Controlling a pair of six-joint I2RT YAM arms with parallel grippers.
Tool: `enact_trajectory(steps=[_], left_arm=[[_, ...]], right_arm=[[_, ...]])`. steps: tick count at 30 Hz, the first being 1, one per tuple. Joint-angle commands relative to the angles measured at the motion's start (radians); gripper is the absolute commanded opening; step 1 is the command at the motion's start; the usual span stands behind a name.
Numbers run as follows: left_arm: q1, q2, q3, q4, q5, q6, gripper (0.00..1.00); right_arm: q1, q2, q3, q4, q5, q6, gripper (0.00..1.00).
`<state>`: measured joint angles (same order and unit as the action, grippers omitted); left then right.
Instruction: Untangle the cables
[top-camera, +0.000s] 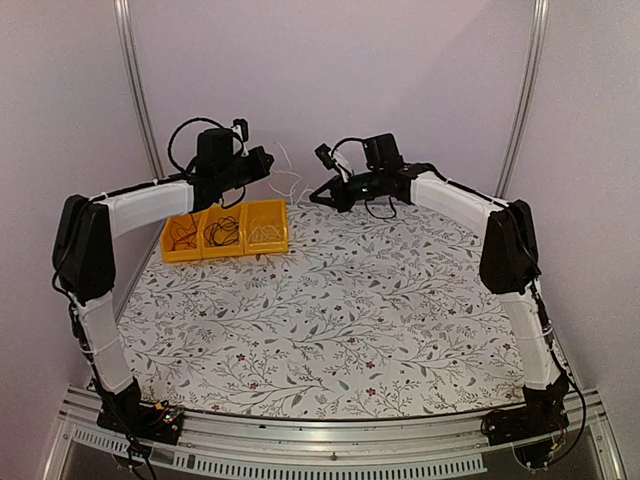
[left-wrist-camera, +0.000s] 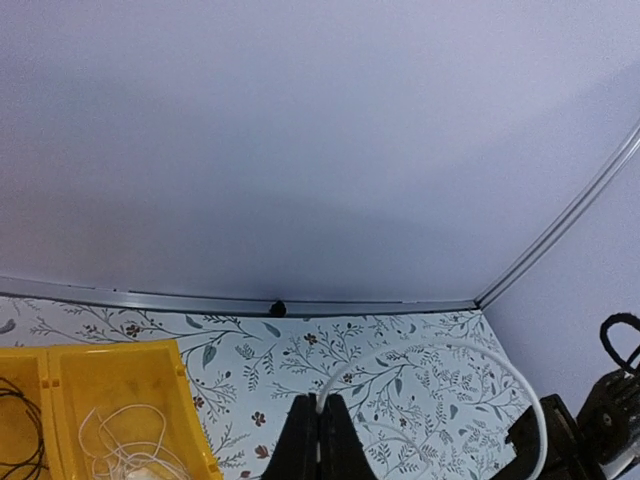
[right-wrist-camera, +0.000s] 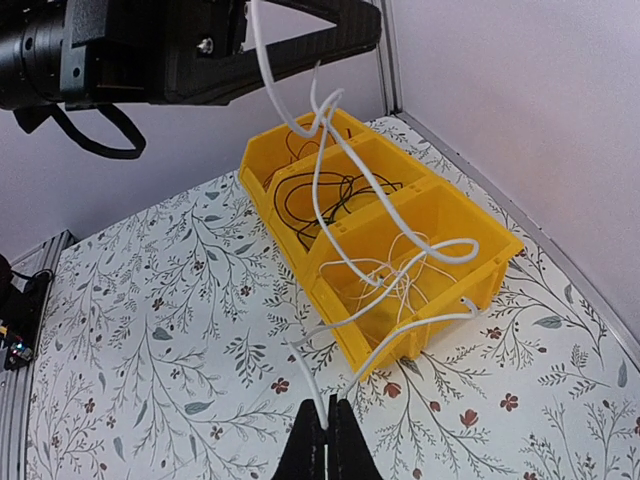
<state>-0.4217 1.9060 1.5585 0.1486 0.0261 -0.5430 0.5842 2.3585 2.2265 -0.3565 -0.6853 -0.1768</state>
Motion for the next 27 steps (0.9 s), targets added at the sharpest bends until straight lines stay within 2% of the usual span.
enact_trajectory(steps=[1,10,18,20,23,24,27], left_arm=[[0.046,0.071,-0.016,0.048,-0.023,0.02,0.0],[0.08,0.176,0.021,0.047,-0.054,0.04,0.0],[0.117,0.197,0.004,0.05,-0.055,0.03,0.0],[0.127,0.201,-0.004,0.052,-0.042,0.02,0.0],[0.135,0.212,0.0,0.046,-0.042,0.009,0.01],[0.14,0.22,0.008,0.039,-0.041,0.004,0.01],[0.15,0.25,0.043,0.017,-0.047,-0.015,0.01]], right_arm=[[0.027,0.163,0.126,0.159,0.069,0.11,0.01],[0.088,0.366,0.221,0.444,0.178,0.103,0.0],[0.134,0.489,0.302,0.641,0.247,0.078,0.0],[0.144,0.501,0.31,0.677,0.275,0.067,0.14],[0.152,0.506,0.304,0.683,0.28,0.041,0.47],[0.153,0.5,0.29,0.664,0.27,0.023,0.53],[0.152,0.412,0.131,0.592,0.272,-0.024,0.55]])
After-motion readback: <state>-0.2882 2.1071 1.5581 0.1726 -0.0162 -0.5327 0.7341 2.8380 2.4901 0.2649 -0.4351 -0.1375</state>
